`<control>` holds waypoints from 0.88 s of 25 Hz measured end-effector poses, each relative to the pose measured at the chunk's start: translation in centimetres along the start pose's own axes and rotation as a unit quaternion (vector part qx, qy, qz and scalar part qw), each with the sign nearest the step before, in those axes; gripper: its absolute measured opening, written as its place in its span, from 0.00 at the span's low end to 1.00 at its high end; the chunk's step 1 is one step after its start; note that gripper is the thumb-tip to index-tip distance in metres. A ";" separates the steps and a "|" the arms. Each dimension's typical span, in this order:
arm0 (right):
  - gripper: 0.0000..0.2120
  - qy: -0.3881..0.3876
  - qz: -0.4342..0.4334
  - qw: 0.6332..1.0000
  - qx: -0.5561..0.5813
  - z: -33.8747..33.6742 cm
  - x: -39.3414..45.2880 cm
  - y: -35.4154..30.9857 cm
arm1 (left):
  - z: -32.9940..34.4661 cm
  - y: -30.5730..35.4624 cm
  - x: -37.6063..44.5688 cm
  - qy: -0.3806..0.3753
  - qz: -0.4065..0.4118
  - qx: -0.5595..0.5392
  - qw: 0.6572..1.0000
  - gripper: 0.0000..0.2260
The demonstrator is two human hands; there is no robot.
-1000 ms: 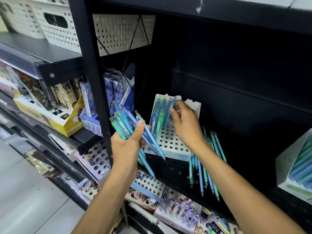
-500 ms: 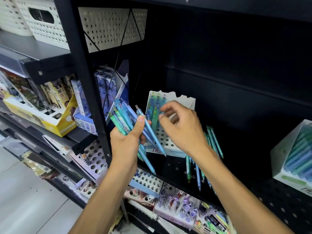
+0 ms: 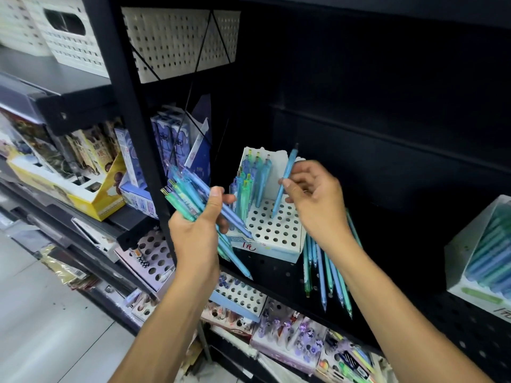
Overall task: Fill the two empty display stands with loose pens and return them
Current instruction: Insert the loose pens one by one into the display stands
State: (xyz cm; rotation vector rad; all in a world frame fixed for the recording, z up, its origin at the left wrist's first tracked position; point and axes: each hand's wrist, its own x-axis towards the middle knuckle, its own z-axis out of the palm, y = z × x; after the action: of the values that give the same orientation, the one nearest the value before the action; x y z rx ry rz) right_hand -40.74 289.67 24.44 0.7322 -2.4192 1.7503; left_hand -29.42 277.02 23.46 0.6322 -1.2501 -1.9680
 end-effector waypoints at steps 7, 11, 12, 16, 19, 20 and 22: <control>0.06 0.043 -0.023 0.999 -0.012 3.5 1.0 2.0 | -0.6 -0.3 0.0 -0.009 -0.008 0.004 1.000 0.02; 0.06 0.027 -0.047 0.997 -0.049 3.6 0.7 2.5 | -0.9 -0.6 0.3 -0.016 -0.009 0.006 1.000 0.03; 0.06 0.031 -0.051 0.997 -0.053 3.6 0.5 2.6 | -0.9 -0.6 0.3 -0.019 -0.008 0.006 1.000 0.04; 0.05 -0.035 -0.032 0.991 -0.124 4.1 0.9 2.7 | -0.4 -0.8 0.1 -0.034 -0.009 0.004 0.999 0.04; 0.05 -0.022 -0.040 0.977 -0.209 4.0 0.0 2.1 | -0.1 -0.8 -0.3 -0.054 -0.009 0.004 0.998 0.03; 0.05 0.012 -0.060 0.976 -0.210 3.8 -0.5 1.7 | -0.1 -0.7 -0.3 -0.060 -0.007 0.006 0.998 0.03; 0.04 0.011 -0.104 0.984 -0.141 3.1 -1.7 0.2 | -0.2 -0.8 -0.2 -0.068 -0.001 0.013 0.998 0.03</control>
State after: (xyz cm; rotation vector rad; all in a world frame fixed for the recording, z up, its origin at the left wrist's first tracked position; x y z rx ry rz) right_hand -38.58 287.46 22.66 0.8841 -2.4038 1.2982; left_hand -29.41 277.27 22.69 0.5186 -1.3589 -2.0276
